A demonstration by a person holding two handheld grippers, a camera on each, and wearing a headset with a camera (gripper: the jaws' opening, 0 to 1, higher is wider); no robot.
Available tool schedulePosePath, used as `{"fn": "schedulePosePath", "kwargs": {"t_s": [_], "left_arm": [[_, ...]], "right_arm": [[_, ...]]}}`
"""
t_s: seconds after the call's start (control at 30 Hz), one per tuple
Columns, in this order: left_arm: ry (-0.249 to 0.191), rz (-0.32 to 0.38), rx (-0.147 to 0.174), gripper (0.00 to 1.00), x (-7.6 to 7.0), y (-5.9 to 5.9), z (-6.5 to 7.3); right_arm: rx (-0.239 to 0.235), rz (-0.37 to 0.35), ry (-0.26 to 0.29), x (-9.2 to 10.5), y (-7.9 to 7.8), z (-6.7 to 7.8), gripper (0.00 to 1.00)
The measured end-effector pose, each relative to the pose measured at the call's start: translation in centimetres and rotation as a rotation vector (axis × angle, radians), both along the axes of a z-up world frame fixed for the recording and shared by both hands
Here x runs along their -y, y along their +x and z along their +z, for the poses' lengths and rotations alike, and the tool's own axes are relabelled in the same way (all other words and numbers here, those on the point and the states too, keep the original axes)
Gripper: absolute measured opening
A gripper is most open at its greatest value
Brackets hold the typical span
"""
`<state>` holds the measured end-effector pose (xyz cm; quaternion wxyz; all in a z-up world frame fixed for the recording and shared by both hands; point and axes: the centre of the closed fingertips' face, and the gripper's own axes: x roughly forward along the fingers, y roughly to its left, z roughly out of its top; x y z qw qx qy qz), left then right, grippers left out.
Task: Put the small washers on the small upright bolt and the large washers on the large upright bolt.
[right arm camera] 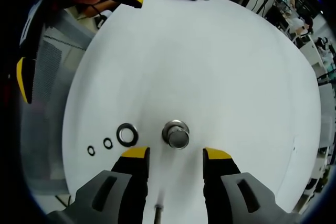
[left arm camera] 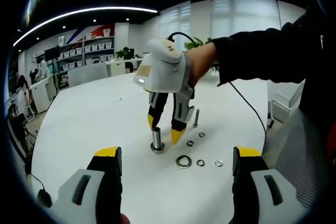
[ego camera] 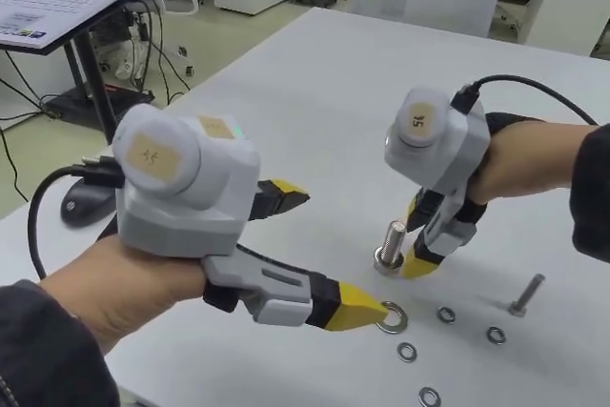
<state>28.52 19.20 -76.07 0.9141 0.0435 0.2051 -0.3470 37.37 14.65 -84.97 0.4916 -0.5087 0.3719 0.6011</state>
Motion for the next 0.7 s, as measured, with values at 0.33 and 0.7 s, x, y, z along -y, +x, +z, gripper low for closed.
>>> {"fn": "schedulePosePath", "kwargs": {"t_s": [0.33,0.7], "left_arm": [[0.005,-0.009,0.002,0.87,0.2,0.0,0.0],[0.01,-0.017,0.001,0.87,0.5,-0.1,0.0]], "right_arm": [[0.014,-0.02,0.016,0.8,-0.2,0.8,0.41],[0.02,-0.041,0.027,1.9,-0.7,1.2,0.41]]}}
